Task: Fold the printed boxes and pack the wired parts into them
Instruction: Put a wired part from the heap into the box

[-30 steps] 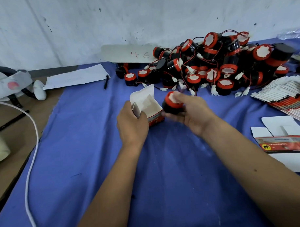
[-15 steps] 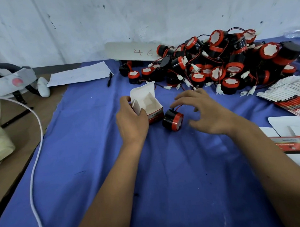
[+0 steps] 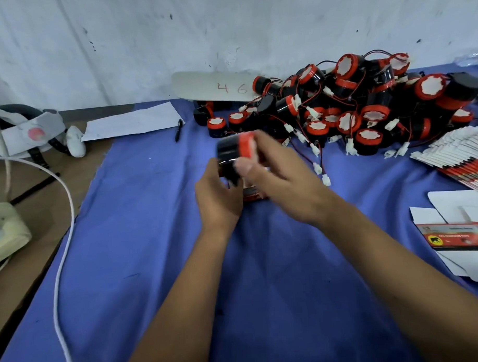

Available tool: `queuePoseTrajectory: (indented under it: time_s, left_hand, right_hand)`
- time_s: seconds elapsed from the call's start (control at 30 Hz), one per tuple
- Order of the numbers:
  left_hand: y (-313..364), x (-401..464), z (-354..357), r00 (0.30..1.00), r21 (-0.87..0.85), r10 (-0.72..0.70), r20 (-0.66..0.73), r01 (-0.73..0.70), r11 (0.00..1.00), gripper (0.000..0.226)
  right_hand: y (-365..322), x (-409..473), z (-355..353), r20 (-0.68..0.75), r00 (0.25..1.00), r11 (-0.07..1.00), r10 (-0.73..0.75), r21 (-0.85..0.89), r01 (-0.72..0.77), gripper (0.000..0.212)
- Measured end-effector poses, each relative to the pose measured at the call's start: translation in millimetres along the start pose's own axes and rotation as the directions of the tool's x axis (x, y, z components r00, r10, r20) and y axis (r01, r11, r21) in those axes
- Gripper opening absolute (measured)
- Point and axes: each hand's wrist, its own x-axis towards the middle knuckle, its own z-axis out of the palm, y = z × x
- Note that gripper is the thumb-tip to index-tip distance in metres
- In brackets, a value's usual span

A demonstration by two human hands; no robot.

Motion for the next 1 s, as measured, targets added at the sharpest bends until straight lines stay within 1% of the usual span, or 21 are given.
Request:
queuePoseTrajectory:
  time_s: [0.03,0.07,0.1,0.13,0.17,0.23,0.27,0.33,0.43,0.53,0.6,0.7,0.8,0.9,1.0]
  left_hand:
    - [1.7,-2.3,0.6,1.0,-0.066,-0.004,0.013,0.005,0.998,0.02]
    - [0.8,-3.5,0.6,0.999,-0.124,-0.017,0.041,0.022,0.992,0.021]
    - [-0.4,-3.5,-0.2,0.997,-0.158,-0.023,0.075,0.035,0.987,0.016]
    - [0.6,-2.7,-1.9,0.995,-0.148,-0.01,0.096,0.024,0.989,0.017]
    - [-0.1,-2.0,-3.2,0.994,-0.123,0.011,0.112,0.002,0.992,0.024]
    - [-0.9,-0.2,-5.1,0.993,-0.063,0.02,0.117,-0.013,0.998,0.032]
    - [-1.6,0.5,-4.7,0.993,-0.044,0.021,0.12,-0.016,0.999,0.03]
    - [-3.1,1.7,-4.7,0.992,-0.041,0.0,0.124,0.005,0.999,0.021]
    - [-2.1,2.0,-3.9,0.993,-0.07,-0.025,0.118,0.033,0.997,0.014]
    - [-0.2,-0.8,-2.0,0.991,-0.092,0.015,0.135,-0.003,0.996,0.017]
    - [-1.7,-1.4,-2.3,0.99,-0.093,0.04,0.138,-0.028,0.995,0.017]
    - [-2.7,-1.2,-3.2,0.988,-0.088,0.052,0.145,-0.04,0.995,0.017]
    - [-2.7,-0.3,-3.6,0.985,-0.147,0.007,0.173,0.019,0.989,0.022]
    - [-3.2,3.0,-4.2,0.983,-0.185,-0.013,0.181,0.047,0.982,0.023]
    - [-2.1,1.4,-3.3,0.983,-0.182,0.023,0.183,0.011,0.983,0.026]
  right_hand:
    - [-4.2,5.6,7.0,0.048,0.998,0.994,0.031,-0.102,-0.026,0.04]
    - [-4.2,10.2,11.8,0.068,0.995,0.982,0.069,-0.183,-0.056,0.038]
    - [-3.2,13.0,13.4,0.056,0.993,0.97,0.107,-0.225,-0.092,0.038]
    - [-0.4,15.1,12.2,0.03,0.99,0.963,0.137,-0.238,-0.126,0.039]
    - [3.2,15.6,9.6,0.001,0.988,0.96,0.157,-0.235,-0.153,0.04]
    - [9.0,16.0,3.1,-0.062,0.988,0.959,0.142,-0.239,-0.153,0.041]
    - [11.2,15.6,-0.3,-0.096,0.987,0.959,0.128,-0.24,-0.148,0.042]
    - [16.7,16.1,-6.3,-0.148,0.982,0.95,0.114,-0.274,-0.152,0.043]
    - [25.8,16.2,-13.0,-0.144,0.983,0.906,0.114,-0.392,-0.162,0.045]
    - [29.0,15.5,-10.9,-0.136,0.989,0.829,0.065,-0.544,-0.129,0.056]
    - [26.7,16.3,-8.7,-0.159,0.987,0.799,0.038,-0.588,-0.126,0.061]
    - [21.5,18.0,-6.3,-0.179,0.984,0.782,0.025,-0.61,-0.131,0.056]
    - [15.5,18.5,-4.7,-0.184,0.983,0.716,0.009,-0.685,-0.135,0.055]
    - [14.1,17.4,-4.1,-0.206,0.978,0.67,0.041,-0.72,-0.18,0.058]
    - [14.9,17.1,-2.1,-0.172,0.983,0.607,0.059,-0.776,-0.172,0.044]
